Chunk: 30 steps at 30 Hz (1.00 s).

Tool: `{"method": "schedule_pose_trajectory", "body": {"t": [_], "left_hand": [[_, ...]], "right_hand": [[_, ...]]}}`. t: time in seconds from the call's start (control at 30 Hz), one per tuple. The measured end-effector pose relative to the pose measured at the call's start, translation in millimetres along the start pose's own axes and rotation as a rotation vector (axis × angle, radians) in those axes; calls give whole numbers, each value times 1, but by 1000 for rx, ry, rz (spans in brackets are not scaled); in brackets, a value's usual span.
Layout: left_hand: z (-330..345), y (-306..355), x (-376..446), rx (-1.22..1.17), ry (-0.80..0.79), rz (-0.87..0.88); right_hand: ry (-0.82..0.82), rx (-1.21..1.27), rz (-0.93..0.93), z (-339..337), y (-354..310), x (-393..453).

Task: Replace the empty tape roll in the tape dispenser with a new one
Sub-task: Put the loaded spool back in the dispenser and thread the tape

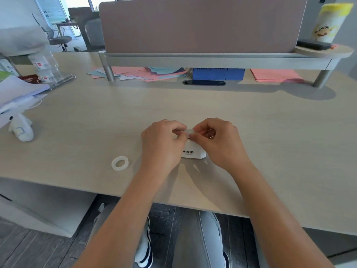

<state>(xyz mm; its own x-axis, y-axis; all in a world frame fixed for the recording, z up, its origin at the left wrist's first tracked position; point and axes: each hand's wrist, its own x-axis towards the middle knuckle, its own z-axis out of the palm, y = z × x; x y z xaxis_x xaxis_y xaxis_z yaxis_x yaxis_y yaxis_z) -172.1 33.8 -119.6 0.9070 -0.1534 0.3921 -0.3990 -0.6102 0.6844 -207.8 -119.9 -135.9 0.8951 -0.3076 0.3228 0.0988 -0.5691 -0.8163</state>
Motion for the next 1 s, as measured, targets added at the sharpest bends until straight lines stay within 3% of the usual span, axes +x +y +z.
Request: {"method": "schedule_pose_trajectory", "body": {"t": [0.57,1.0], "left_hand": [[-5,31,12,146,-16,-187],[-19,29,27,159,-133,-232]], "right_hand": [[26,-41,-73,2,5,-1],[11,-217,-109,5,-10,1]]}}
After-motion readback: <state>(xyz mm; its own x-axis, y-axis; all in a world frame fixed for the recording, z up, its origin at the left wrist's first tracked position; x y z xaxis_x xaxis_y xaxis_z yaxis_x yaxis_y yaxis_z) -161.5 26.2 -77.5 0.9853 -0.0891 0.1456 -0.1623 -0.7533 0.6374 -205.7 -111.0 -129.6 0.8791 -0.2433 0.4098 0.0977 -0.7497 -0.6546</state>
